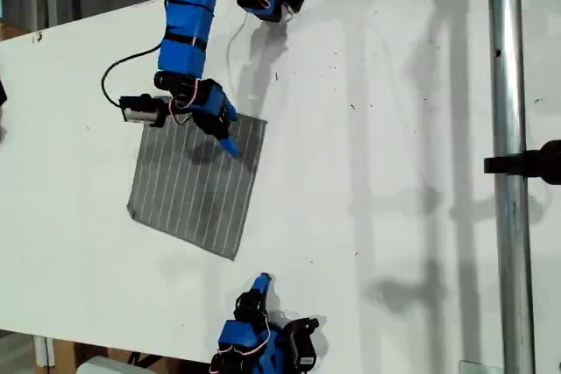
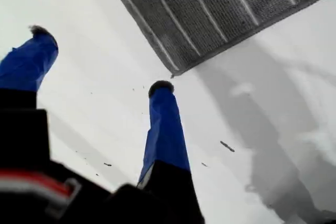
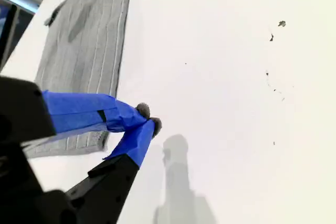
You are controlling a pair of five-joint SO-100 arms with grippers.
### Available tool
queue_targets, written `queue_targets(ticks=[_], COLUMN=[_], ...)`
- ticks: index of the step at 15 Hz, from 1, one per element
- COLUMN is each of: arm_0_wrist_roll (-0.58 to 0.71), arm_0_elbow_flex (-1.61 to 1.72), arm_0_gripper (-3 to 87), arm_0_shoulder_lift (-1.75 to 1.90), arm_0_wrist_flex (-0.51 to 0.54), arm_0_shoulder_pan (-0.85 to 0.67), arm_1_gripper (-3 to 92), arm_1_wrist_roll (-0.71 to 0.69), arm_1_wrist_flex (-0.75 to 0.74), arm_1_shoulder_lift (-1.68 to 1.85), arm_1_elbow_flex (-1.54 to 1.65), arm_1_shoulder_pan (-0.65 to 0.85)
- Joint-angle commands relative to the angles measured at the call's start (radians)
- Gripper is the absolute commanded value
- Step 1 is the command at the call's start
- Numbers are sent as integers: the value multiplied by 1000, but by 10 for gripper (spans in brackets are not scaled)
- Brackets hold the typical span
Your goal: Grasp corners of a towel and fold twice.
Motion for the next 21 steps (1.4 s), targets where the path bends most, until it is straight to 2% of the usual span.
queue_targets(ticks=[1,5,6,7,12,13,15,17,18,20,21], arm_0_wrist_roll=[-20,-20,-21,-25,-41,-41,-34,64,153,396,515], arm_0_elbow_flex=[-3,-3,-3,-3,-78,-137,-345,-723,-945,-1331,-1434], arm_0_gripper=[-28,-28,-28,-28,-29,-29,-30,-30,-30,-30,-30], arm_0_shoulder_lift=[2,2,2,2,2,0,-80,-548,-799,-1238,-1420], arm_0_wrist_flex=[11,11,11,11,38,20,25,52,84,227,259], arm_0_shoulder_pan=[-14,-17,-17,-18,-26,-18,-38,-72,-87,-187,-253], arm_1_gripper=[373,330,259,96,29,-3,-3,-3,-3,-3,-3], arm_1_wrist_roll=[8,-2,-6,-8,-41,-48,-48,-52,-52,-52,-49], arm_1_wrist_flex=[-61,-81,-92,-114,-153,-156,-160,-161,-164,-179,-186], arm_1_shoulder_lift=[-112,-276,-314,-359,-411,-411,-410,-410,-408,-405,-403], arm_1_elbow_flex=[-12,-25,-25,-26,-66,-67,-64,-64,-64,-64,-64], arm_1_shoulder_pan=[2,12,21,29,11,11,12,5,2,-11,-20])
